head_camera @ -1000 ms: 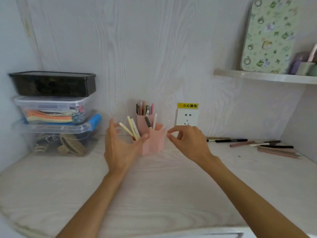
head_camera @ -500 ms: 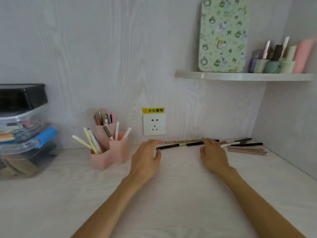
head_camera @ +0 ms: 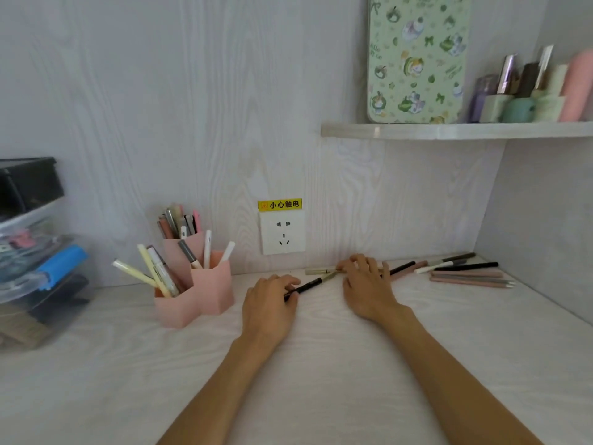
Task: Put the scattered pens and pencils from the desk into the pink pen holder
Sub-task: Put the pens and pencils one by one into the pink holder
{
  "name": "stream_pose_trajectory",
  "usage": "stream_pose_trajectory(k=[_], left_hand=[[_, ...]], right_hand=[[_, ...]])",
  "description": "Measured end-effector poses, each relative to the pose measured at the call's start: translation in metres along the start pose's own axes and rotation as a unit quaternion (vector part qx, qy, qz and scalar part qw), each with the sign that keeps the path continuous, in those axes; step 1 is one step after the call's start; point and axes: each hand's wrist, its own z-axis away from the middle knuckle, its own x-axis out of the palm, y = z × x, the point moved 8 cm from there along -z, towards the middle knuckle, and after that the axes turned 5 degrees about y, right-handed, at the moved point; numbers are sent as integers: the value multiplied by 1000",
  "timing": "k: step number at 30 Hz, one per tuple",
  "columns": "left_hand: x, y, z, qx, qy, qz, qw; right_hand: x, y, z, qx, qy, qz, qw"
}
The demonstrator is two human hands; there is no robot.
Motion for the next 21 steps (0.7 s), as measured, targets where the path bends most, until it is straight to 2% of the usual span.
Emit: stream_pose_trajectory(k=[3, 6, 9, 13, 17, 19, 21], left_hand=[[-18, -1, 7, -7, 32, 86, 996], [-54, -1, 16, -10, 99, 188, 977], [-94, -9, 30, -15, 180, 268, 946], [-148, -25, 55, -24, 299, 342, 890], [-199, -42, 65, -21, 415, 348, 841], [-217, -48, 59, -11, 446, 337, 829], [-226, -52, 47, -7, 454, 319, 832]], right_hand=[[-2, -9, 5, -12, 9, -27, 1000], [-4, -17, 10, -6, -7, -40, 999], [-1, -29, 15, -18, -23, -42, 999], [1, -50, 14, -9, -7, -95, 995], [12, -95, 16, -40, -8, -149, 988], [15, -107, 19, -63, 5, -127, 990], [15, -107, 20, -73, 15, -102, 992]])
